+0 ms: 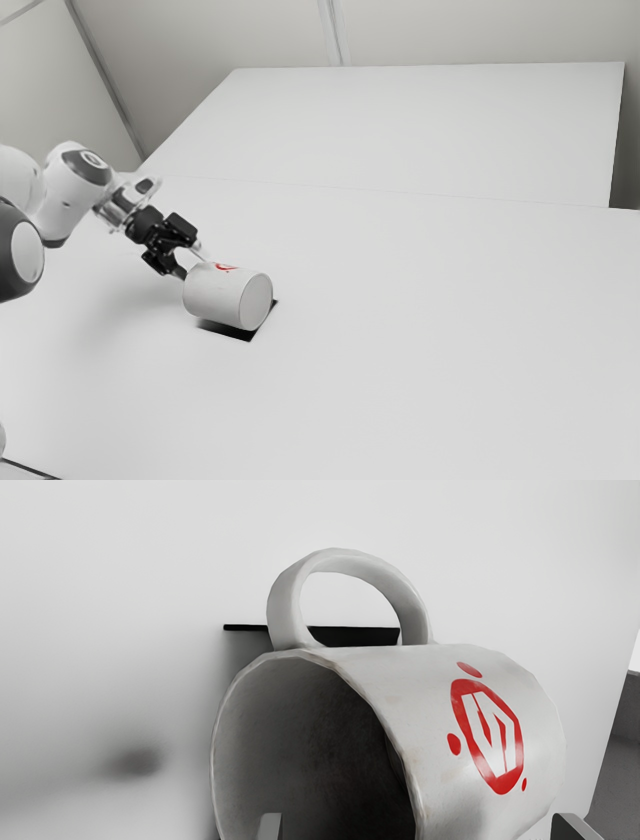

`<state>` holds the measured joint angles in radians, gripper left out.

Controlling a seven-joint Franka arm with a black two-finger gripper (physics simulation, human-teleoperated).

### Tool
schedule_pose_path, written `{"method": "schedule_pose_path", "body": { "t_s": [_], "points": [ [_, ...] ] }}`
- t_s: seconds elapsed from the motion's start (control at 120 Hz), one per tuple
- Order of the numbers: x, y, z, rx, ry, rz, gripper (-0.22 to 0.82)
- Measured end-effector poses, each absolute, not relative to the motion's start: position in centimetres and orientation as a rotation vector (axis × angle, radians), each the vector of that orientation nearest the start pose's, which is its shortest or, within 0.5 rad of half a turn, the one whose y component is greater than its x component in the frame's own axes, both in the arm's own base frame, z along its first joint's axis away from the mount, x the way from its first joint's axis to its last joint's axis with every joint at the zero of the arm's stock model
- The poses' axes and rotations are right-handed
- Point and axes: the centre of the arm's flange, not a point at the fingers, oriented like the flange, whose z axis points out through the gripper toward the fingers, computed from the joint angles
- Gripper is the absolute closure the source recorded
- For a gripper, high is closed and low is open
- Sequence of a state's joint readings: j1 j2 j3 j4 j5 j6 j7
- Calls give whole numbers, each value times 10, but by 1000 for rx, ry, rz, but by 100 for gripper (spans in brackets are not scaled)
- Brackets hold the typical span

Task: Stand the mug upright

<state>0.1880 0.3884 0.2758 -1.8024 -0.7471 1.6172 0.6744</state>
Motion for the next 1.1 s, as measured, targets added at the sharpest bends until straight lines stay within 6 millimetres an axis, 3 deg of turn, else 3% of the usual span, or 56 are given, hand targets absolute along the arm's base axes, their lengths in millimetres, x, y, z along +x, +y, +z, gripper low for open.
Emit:
{"method": "schedule_pose_path", "body": {
  "t_s": [0.217,0.433,0.767,1.1],
  "points": [
    [556,177,310,2313,35,-127,2],
    [555,154,323,2293,-19,-103,5],
    [563,124,346,2291,-89,-87,36],
    [569,98,347,2293,-106,-123,68]
  ]
}}
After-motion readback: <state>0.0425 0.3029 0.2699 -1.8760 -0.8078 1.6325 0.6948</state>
